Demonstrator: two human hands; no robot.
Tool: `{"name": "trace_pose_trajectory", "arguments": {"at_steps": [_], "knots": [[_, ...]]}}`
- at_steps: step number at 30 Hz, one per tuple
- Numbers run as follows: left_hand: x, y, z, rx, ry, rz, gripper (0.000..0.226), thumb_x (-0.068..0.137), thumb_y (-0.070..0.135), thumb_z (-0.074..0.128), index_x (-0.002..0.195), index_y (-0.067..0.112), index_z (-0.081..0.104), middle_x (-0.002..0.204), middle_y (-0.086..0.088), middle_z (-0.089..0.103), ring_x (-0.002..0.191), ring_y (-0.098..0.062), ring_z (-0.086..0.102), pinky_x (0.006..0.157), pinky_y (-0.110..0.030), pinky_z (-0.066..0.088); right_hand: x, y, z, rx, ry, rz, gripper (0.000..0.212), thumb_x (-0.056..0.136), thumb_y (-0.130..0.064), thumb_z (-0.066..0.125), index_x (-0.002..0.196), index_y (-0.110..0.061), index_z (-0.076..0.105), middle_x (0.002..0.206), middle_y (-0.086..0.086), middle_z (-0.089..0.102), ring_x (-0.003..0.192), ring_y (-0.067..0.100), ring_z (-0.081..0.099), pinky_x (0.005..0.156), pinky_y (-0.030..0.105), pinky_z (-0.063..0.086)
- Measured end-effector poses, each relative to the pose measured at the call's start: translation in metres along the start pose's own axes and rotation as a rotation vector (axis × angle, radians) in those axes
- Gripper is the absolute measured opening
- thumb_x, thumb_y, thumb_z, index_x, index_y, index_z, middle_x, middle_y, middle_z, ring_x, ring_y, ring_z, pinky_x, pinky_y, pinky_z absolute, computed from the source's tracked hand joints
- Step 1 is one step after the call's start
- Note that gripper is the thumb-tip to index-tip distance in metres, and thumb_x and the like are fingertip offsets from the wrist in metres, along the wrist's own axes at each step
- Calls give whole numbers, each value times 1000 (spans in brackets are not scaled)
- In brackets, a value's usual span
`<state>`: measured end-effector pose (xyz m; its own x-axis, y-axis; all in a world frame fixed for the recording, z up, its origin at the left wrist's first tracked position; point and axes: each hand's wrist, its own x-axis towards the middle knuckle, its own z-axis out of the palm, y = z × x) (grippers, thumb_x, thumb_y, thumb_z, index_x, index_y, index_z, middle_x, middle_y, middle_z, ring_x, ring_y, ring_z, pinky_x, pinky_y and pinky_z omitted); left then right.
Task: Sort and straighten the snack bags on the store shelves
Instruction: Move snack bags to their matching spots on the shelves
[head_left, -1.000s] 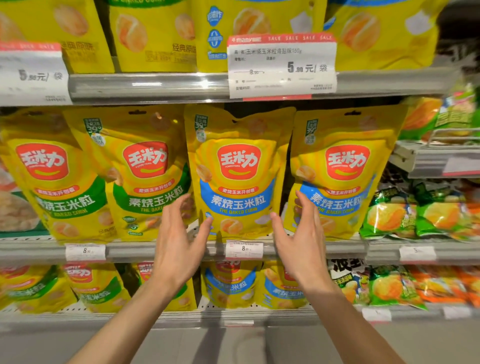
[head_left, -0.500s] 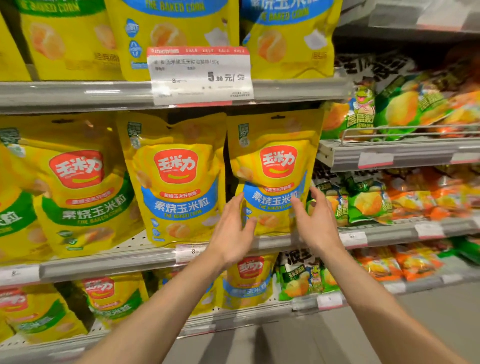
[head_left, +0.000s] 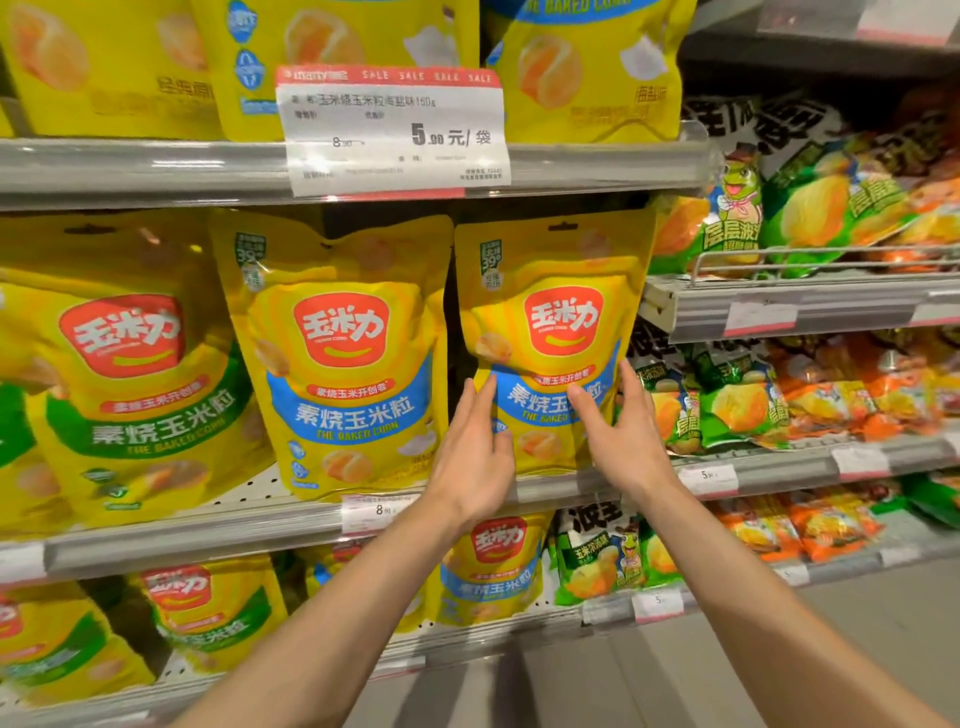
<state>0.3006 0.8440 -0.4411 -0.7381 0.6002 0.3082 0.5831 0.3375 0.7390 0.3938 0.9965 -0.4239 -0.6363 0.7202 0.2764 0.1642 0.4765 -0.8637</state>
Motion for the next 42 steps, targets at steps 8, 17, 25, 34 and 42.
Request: {"name": "trace_pose_trajectory", "arguments": {"at_steps": [8,17,25,34,42], "knots": [[-57,-17,-40,3,144,124,45,102,17,57,146,24,49,144,5,51,132,-6,48,99,-16,48,-28,-10,5,-13,91,-87,75,98,-50,59,159,-21,28,157,2,35,140,14,38,116,34,30],[-94,-79,-127,49,546,-120,41,93,36,72,127,22,56,118,2,57,102,-8,59,87,-39,56,-68,-40,70,-35,111,-262,49,94,-42,69,132,-16,54,119,3,57,103,18,58,94,46,51],[-58,-83,-144,50,470,-201,100,84,60,72,162,26,18,166,2,31,150,-18,33,120,-45,35,-60,-71,129,-56,-54,-180,90,84,-67,67,153,-20,34,151,2,48,139,21,46,111,45,43],[-50,-84,-128,89,513,-191,98,86,58,72,161,28,18,156,-6,40,143,-25,42,113,-45,42,-52,-71,133,-36,-15,-117,89,85,-63,69,153,-20,30,149,6,48,136,26,48,106,45,46],[-64,-76,-149,143,373,-178,84,97,49,61,163,23,16,164,-2,33,150,-19,34,118,-39,34,-60,-70,118,-57,-93,-120,87,90,-59,66,157,-18,29,156,6,42,142,24,42,112,43,40]]}}
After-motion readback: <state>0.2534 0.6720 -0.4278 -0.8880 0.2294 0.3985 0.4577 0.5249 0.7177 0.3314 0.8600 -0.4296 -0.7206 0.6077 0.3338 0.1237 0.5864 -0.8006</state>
